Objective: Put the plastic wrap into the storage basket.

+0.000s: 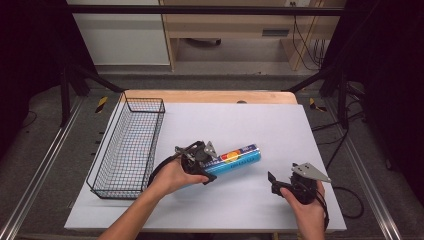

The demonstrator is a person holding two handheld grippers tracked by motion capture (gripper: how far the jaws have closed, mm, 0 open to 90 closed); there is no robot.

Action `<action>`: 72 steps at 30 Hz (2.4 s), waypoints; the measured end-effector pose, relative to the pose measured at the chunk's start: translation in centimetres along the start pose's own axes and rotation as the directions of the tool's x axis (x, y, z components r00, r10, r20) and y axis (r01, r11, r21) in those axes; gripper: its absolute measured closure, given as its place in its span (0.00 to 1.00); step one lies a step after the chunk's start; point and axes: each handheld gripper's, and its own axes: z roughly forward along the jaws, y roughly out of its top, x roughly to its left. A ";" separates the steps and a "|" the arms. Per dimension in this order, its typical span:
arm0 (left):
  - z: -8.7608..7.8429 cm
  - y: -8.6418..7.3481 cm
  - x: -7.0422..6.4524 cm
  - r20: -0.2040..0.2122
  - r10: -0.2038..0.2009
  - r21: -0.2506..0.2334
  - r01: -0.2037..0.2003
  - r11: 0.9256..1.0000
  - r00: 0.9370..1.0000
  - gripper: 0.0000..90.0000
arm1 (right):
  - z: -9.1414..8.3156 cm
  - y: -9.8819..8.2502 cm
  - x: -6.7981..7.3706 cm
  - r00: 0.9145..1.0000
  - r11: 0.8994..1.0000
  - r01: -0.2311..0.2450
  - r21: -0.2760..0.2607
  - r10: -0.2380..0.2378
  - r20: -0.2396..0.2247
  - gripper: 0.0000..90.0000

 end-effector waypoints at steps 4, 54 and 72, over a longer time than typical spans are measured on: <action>-1.5 0.9 -0.3 -0.018 -0.019 -0.035 0.018 0.999 1.000 0.35 | -0.1 0.0 -0.1 1.000 1.000 -0.017 -0.005 0.017 0.007 0.07; -11.6 0.6 0.1 -0.190 -0.187 -0.154 0.159 0.975 0.964 0.35 | 0.1 0.1 0.7 0.999 1.000 -0.015 -0.005 0.015 -0.036 0.07; -16.5 -3.9 1.5 -0.273 -0.270 -0.144 0.239 0.960 0.923 0.35 | 0.0 0.0 0.8 1.000 1.000 -0.021 -0.011 0.021 -0.020 0.07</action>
